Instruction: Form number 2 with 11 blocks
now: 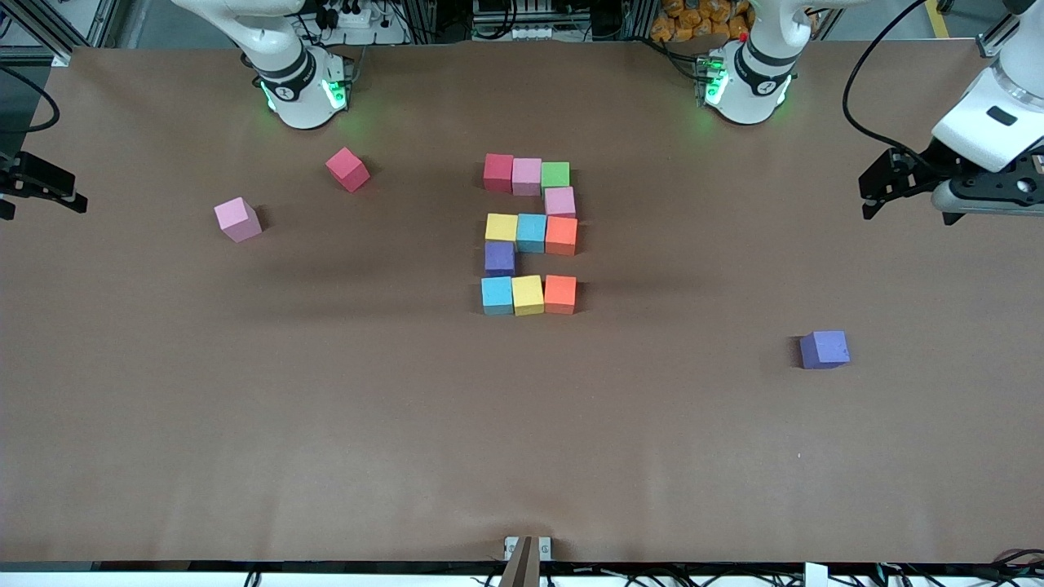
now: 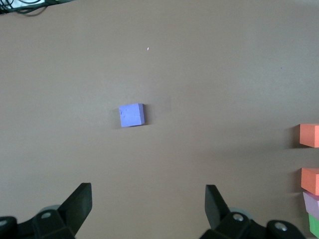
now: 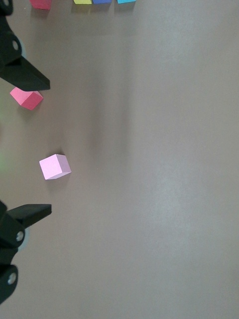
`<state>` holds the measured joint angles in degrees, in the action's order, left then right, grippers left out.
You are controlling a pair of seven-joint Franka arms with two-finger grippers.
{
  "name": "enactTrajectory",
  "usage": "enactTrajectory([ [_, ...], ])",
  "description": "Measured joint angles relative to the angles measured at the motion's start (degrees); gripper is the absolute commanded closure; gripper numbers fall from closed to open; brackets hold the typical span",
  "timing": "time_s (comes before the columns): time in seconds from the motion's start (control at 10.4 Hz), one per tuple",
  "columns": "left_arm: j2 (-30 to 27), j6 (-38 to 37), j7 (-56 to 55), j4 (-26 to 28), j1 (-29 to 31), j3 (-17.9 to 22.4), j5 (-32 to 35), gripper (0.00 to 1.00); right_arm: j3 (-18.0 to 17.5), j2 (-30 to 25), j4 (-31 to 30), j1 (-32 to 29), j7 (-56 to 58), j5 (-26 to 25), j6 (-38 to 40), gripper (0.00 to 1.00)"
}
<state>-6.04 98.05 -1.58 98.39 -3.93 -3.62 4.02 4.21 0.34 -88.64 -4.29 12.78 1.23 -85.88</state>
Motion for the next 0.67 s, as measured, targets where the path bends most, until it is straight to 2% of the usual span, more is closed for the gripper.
enactTrajectory([
  [0.29, -2.69, -1.51, -5.77, 1.75, 0.73, -0.01, -4.14, 0.00, 0.01, -0.02, 0.01, 0.00, 0.00, -0.20, -0.40, 0.00],
  [0.67, -4.53, -2.11, -6.68, 2.24, 0.44, -0.12, -4.39, 0.00, -0.05, 0.01, 0.08, 0.43, 0.09, -0.28, -0.87, 0.00],
])
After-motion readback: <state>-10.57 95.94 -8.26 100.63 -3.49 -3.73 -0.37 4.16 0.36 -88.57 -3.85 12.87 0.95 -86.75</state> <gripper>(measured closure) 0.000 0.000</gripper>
